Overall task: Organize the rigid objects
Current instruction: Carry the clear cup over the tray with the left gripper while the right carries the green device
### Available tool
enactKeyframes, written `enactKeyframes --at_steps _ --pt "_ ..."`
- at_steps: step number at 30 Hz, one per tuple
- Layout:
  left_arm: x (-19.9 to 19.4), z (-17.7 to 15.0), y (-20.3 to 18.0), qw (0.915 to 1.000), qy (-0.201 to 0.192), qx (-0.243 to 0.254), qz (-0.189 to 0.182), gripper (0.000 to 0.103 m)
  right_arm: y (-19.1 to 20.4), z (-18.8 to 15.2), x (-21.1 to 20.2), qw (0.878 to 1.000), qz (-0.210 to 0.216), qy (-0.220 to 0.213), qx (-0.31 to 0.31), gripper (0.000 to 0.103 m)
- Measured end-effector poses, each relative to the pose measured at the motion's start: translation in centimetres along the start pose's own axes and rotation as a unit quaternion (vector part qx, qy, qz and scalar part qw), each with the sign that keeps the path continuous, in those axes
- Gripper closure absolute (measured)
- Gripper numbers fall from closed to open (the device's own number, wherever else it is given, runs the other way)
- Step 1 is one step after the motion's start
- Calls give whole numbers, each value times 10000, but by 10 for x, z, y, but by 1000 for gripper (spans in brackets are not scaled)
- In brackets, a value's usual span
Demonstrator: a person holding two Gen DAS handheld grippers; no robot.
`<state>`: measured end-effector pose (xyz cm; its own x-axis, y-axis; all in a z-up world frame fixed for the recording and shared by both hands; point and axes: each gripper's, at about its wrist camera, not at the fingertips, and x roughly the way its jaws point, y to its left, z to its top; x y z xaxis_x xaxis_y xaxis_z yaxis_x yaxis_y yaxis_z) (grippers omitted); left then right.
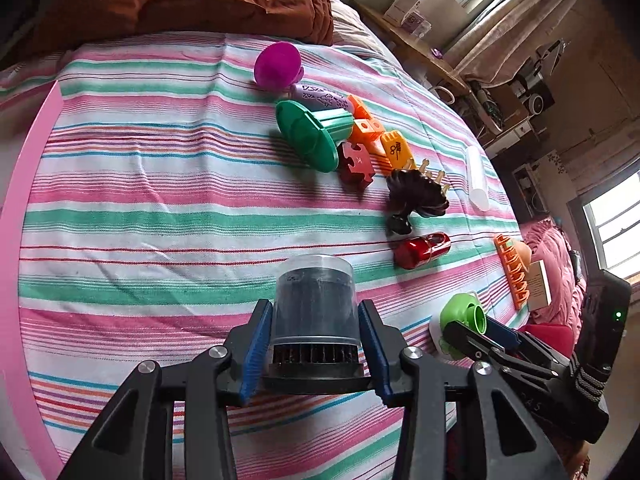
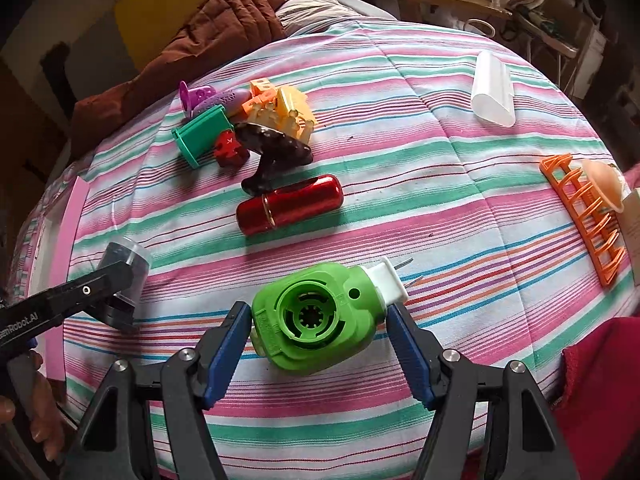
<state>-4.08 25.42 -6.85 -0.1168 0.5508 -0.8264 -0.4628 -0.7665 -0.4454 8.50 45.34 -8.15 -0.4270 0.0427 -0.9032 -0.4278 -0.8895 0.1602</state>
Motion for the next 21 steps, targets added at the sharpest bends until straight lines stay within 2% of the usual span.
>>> enactKeyframes --at_steps 10,12,15,17,21 --pt "-27 -13 -2 9958 -654 534 354 59 11 -3 1 9997 65 -30 -235 33" --pt "-23 -18 -3 9944 -625 658 539 59 14 -4 1 9996 56 -35 -282 33" --pt "-15 -20 0 9954 -416 647 573 59 16 -6 1 9995 39 -45 -325 33" --pt "-11 -19 3 9964 -262 594 539 59 15 -6 1 9995 60 -45 -314 33" --pt "-24 -17 7 9980 -329 461 274 59 15 -6 1 9994 206 -37 -274 33"
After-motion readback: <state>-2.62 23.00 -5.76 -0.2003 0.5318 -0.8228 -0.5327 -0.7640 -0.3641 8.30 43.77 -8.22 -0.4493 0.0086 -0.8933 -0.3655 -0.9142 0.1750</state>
